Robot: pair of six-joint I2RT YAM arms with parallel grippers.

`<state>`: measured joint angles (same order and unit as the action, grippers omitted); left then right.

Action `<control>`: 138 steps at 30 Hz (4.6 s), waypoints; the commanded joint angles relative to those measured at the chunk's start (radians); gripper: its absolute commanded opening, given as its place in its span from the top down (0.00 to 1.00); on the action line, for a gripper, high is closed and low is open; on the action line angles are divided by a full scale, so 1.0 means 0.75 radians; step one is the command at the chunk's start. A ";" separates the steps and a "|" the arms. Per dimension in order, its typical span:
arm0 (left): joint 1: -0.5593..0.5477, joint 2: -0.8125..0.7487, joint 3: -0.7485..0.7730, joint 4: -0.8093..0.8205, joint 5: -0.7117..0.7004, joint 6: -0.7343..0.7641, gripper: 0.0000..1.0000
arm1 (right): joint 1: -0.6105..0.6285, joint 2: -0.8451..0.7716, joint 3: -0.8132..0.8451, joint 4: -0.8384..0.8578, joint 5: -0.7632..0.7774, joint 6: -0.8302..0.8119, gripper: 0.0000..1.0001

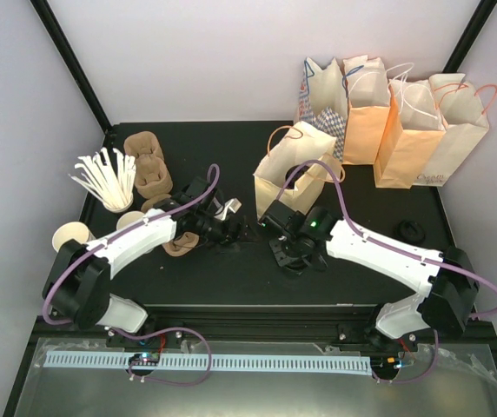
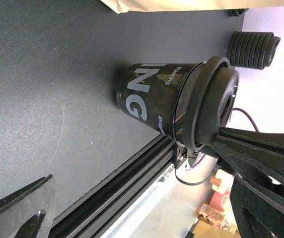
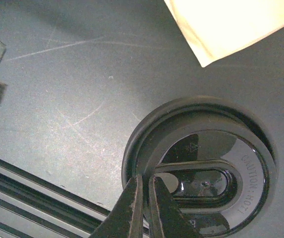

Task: Pack the takeout coffee

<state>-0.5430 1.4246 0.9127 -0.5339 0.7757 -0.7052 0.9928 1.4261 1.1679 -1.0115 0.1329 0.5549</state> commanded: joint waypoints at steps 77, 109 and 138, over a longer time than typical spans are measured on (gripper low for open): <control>-0.077 0.104 -0.012 0.190 0.112 -0.059 0.22 | 0.024 0.074 0.151 -0.284 0.055 0.113 0.14; -0.103 0.261 -0.020 0.355 0.196 -0.098 0.36 | -0.103 0.192 0.133 -0.252 -0.046 0.027 0.13; -0.177 0.386 -0.010 0.461 0.255 -0.113 0.50 | -0.108 0.200 0.040 -0.188 -0.137 0.006 0.30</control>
<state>-0.6590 1.6955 0.8928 -0.2283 0.9405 -0.7834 0.9138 1.5696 1.2469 -1.1885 0.0872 0.5591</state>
